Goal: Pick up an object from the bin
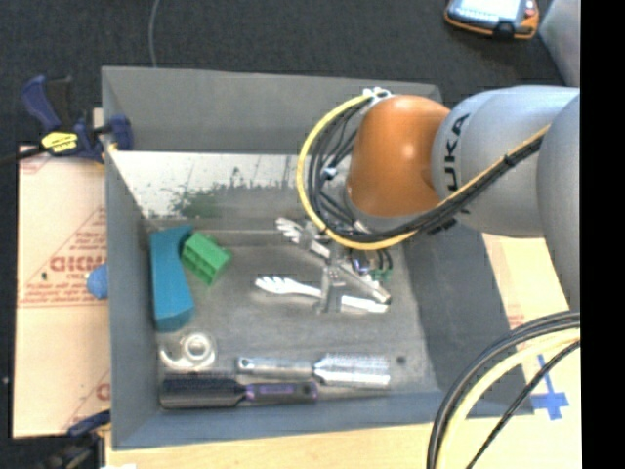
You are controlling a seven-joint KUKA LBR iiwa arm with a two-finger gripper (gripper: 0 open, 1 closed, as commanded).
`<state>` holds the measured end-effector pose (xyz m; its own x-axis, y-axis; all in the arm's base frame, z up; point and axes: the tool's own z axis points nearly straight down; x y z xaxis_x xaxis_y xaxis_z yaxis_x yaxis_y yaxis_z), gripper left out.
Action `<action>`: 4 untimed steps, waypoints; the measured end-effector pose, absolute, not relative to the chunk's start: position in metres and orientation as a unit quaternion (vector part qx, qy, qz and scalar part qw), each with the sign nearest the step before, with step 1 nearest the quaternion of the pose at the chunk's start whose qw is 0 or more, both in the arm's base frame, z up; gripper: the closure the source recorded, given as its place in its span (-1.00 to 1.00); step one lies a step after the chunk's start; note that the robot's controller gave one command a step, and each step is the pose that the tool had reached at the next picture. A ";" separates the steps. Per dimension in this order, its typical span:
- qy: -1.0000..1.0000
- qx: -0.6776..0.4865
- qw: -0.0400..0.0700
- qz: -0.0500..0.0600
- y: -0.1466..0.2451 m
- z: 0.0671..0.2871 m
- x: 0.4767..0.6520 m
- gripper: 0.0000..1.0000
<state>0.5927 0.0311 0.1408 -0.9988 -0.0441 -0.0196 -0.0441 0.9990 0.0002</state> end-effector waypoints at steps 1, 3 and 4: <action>1.000 0.001 0.001 0.001 0.028 0.101 0.584 -1.00; 0.999 0.051 0.008 0.002 0.034 0.072 0.578 1.00; 0.999 0.051 0.008 0.002 0.034 0.072 0.578 1.00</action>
Offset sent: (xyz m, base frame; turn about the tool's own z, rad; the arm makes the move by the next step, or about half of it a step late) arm -0.0194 0.0090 -0.0708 0.1156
